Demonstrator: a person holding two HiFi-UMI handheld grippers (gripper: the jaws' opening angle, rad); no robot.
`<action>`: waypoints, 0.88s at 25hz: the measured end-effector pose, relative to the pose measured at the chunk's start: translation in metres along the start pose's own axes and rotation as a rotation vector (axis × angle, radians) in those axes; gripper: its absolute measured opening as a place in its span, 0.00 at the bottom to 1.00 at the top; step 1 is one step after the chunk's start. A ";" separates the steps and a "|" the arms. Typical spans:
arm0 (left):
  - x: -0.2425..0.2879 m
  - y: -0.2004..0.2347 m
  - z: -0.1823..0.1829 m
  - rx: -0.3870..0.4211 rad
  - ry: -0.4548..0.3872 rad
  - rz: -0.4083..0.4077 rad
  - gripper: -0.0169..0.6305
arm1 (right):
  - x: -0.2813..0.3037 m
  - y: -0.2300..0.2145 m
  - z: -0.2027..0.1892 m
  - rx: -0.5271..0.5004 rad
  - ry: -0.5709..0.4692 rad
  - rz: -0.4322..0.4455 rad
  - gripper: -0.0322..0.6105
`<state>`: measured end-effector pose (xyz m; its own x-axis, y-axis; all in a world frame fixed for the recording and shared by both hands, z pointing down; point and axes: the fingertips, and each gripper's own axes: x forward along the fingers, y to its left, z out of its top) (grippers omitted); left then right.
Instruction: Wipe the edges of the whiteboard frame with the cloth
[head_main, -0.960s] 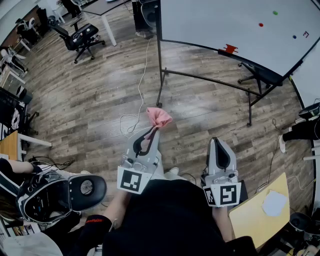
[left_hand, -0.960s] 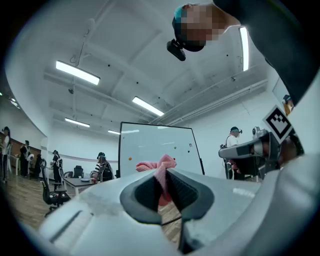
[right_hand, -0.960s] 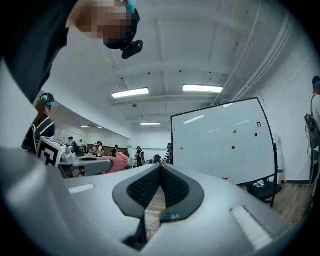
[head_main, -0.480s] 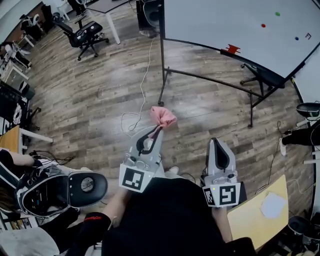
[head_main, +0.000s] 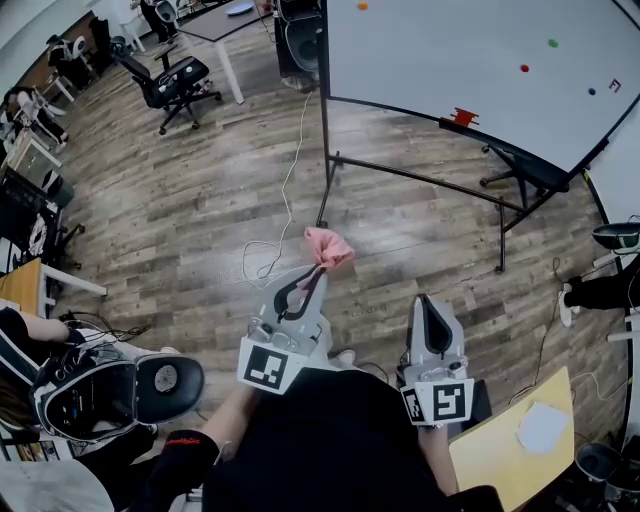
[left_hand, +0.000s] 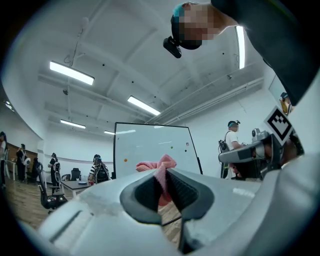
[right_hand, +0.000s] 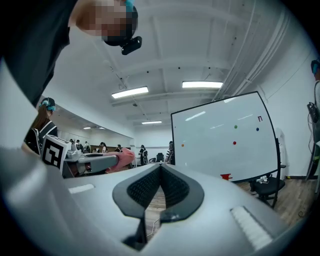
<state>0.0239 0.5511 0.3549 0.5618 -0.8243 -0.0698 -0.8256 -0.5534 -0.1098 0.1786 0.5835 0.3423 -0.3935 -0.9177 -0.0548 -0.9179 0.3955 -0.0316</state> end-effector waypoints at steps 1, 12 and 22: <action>0.002 0.003 -0.002 -0.005 0.002 0.006 0.05 | 0.003 -0.001 -0.001 -0.004 0.002 0.005 0.05; 0.058 0.047 -0.013 -0.051 -0.053 0.037 0.05 | 0.064 -0.022 -0.007 -0.038 0.003 0.000 0.05; 0.145 0.106 -0.027 -0.059 -0.054 0.049 0.05 | 0.158 -0.062 -0.013 -0.012 0.025 -0.006 0.05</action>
<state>0.0170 0.3696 0.3601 0.5212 -0.8439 -0.1269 -0.8530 -0.5198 -0.0466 0.1723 0.4132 0.3481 -0.3887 -0.9209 -0.0302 -0.9209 0.3893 -0.0194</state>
